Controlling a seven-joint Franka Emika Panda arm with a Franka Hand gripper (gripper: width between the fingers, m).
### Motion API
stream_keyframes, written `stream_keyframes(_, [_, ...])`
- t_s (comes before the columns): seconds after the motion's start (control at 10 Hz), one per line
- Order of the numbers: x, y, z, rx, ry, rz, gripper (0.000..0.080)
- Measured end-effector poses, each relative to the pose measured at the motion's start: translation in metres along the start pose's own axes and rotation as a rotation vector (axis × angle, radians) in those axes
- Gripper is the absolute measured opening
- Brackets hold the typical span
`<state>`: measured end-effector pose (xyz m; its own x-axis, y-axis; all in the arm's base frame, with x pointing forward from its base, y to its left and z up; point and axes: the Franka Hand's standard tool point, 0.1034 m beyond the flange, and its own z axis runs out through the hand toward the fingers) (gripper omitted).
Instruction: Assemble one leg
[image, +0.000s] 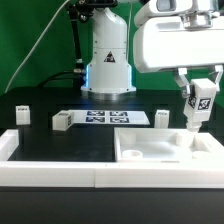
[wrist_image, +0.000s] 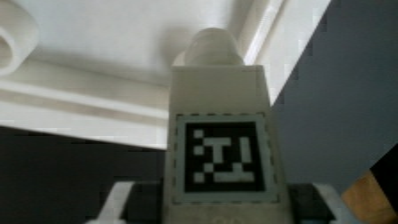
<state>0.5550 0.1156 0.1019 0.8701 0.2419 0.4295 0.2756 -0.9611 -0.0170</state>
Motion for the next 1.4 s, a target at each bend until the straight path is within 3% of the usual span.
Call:
stream_keyframes(0.1, [-0.021,-0.003,0.003,0.001,-0.019,-0.008,0.0291])
stream_keyframes(0.3, [0.006,-0.002,0.006,0.006,-0.004,-0.006,0.0291])
stream_keyframes(0.7, [0.023,0.003,0.013,0.005,0.014,-0.001,0.0291])
stream_keyframes(1.0, [0.046,0.015,0.016,-0.002,0.037,0.0,0.0291])
stream_keyframes(1.4, [0.051,0.02,0.026,-0.005,0.05,-0.026,0.0291])
